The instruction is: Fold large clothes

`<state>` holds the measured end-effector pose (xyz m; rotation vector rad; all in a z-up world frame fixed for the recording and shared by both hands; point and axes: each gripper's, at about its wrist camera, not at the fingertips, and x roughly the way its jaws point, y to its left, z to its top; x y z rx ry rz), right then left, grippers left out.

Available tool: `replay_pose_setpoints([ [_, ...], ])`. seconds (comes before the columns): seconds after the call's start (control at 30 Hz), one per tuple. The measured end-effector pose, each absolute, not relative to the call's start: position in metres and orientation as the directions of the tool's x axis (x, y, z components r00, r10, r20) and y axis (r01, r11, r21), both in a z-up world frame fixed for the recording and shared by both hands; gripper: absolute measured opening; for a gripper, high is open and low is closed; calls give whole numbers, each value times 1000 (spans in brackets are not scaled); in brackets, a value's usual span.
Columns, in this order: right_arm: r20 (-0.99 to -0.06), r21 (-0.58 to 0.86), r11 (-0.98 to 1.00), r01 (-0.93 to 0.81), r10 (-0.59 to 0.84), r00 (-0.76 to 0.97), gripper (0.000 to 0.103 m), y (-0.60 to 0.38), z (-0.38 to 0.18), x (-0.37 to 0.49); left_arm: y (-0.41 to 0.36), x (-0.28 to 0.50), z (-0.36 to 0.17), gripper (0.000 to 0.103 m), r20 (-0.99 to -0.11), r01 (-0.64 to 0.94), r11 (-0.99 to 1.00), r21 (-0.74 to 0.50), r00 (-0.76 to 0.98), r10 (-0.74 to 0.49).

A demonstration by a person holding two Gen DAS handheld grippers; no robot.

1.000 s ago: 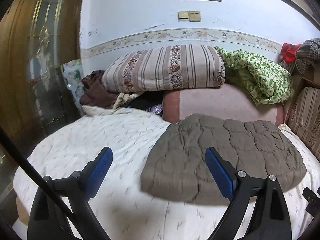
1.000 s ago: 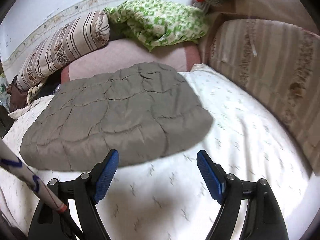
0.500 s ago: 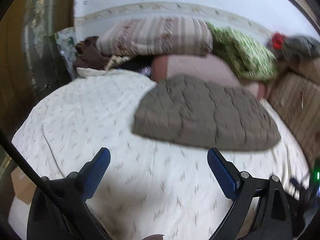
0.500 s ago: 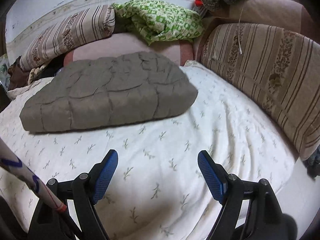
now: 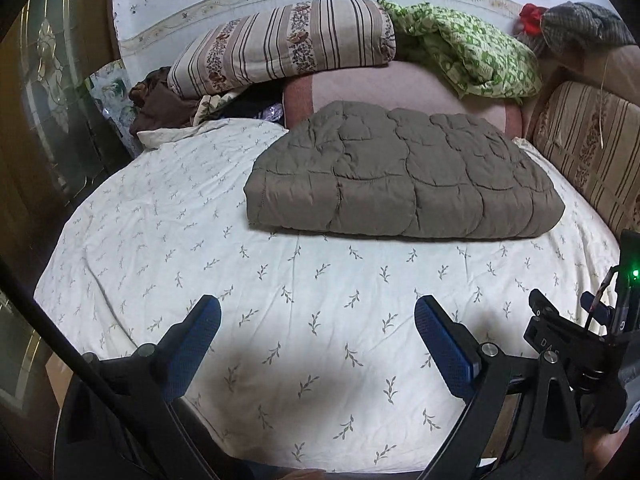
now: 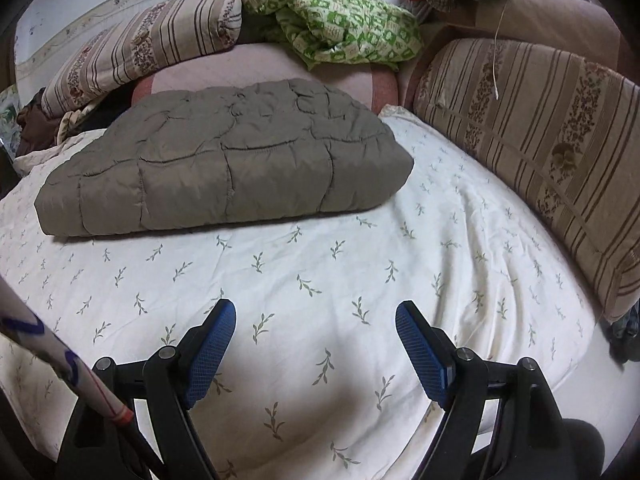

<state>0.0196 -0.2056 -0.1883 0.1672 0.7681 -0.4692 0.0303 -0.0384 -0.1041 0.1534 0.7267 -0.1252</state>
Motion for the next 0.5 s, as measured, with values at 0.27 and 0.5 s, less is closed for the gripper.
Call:
replay_pose_setpoints([
  [0.27, -723, -26, 884, 466, -339, 602, 86, -206, -194, 24, -40, 35, -110, 97, -708, 204, 976, 69, 700, -97],
  [0.5, -721, -42, 885, 464, -348, 599, 86, -203, -195, 25, -42, 34, -112, 97, -716, 218, 973, 69, 691, -104],
])
